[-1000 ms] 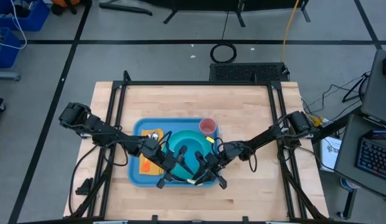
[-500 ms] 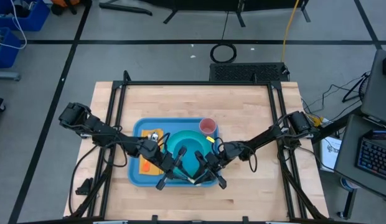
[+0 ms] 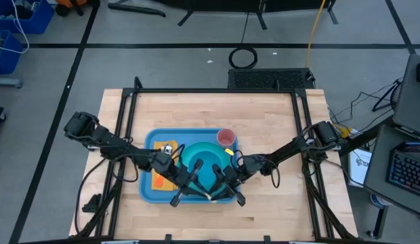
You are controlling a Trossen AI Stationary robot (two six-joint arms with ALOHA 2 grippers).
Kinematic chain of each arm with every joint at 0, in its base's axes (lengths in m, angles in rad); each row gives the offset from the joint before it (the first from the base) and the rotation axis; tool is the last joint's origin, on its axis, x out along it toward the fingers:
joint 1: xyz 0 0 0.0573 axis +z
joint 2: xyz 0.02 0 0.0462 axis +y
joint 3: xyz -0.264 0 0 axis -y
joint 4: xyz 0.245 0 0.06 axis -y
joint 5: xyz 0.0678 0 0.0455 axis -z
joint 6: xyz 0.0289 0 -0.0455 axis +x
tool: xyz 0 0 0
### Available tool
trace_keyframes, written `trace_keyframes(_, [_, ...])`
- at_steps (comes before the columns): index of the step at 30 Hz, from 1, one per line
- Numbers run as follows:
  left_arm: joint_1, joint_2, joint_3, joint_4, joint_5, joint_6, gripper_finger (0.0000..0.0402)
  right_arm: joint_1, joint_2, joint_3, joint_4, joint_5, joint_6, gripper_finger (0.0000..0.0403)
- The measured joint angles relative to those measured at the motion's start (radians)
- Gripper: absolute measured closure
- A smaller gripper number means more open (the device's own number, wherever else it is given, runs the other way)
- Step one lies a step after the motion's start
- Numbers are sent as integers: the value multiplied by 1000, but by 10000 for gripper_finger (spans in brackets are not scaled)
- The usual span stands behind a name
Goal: Set up tray
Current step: Put the yellow knife on the blue serving tray to the left of the orange spoon
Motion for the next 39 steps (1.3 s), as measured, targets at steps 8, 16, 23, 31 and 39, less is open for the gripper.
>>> trace_keyframes(8, [-15, 0, 0, -51, -10, -55, 373, 2, 0, 0, -12, 9, 20, 222])
trace_keyframes(16, [-41, -28, 0, -203, -71, -178, 373, 2, 0, 0, -78, 4, 22, 224])
trace_keyframes(23, [-119, -119, -1, -390, -278, -221, 373, 2, 1, -1, -122, 2, 22, 232])
trace_keyframes(31, [-220, -224, 0, -737, -574, -443, 373, 2, 1, -1, -137, -47, 51, 232])
trace_keyframes(39, [-310, -324, 0, -1084, -822, -765, 373, 6, 1, -1, -140, -102, 45, 232])
